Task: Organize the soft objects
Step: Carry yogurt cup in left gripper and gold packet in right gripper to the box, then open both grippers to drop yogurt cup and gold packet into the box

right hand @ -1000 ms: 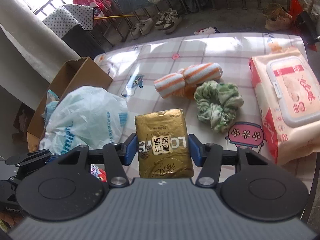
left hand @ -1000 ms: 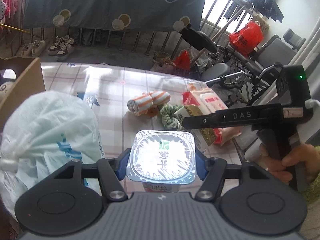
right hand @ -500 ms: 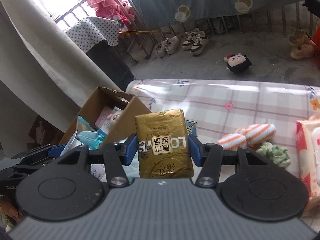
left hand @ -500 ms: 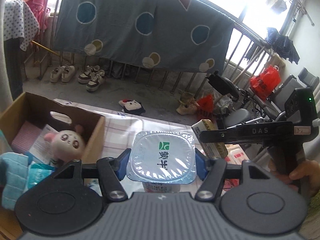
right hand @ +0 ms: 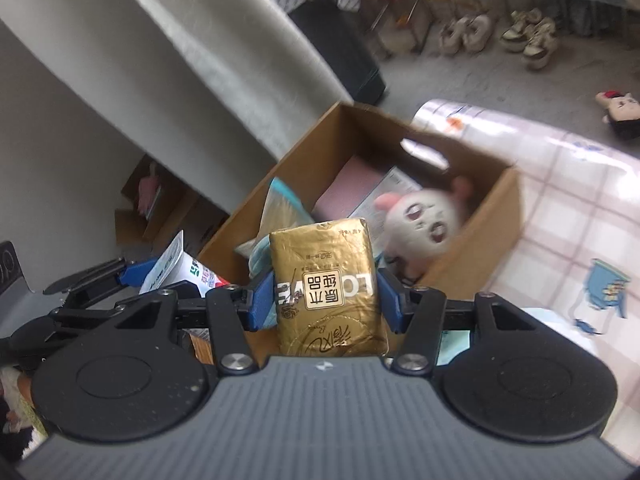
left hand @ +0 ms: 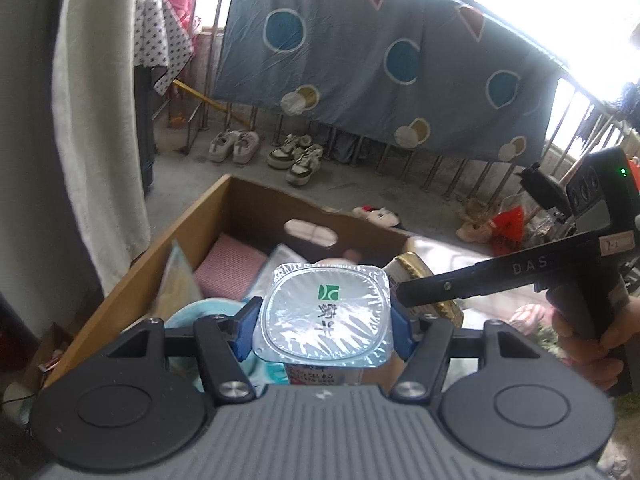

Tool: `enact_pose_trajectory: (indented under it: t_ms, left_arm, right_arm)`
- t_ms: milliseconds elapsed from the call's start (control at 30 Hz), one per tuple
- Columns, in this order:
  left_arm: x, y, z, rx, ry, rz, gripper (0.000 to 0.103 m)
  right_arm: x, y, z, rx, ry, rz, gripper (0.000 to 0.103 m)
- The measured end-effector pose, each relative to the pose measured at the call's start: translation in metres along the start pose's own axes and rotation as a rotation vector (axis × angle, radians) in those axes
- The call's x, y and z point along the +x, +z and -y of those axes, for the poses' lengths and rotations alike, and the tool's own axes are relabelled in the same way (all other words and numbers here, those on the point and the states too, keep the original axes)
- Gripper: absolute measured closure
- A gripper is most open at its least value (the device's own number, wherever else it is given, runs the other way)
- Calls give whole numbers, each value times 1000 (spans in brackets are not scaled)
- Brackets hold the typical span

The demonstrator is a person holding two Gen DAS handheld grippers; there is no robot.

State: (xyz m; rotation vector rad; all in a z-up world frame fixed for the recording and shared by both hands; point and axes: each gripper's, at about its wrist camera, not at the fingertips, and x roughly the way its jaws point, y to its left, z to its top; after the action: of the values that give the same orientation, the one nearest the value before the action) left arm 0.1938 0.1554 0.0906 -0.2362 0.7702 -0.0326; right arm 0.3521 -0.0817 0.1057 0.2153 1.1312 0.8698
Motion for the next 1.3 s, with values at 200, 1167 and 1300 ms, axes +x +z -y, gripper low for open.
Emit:
enact_pose_trajectory:
  t_ms: [200,1167,1300]
  left_arm:
    - [21,-16,-51,-55,36,-79,39]
    - [94,-36,-130,-56,313,-314,37]
    - [90,-35,-129,-54,317,-307,37]
  right_arm:
    - [70,-1,-16,2,12,-95,50]
    - [117,-10,-6,34,-56,-159,49]
    - [116,-11,-8,49,-57,-159,49]
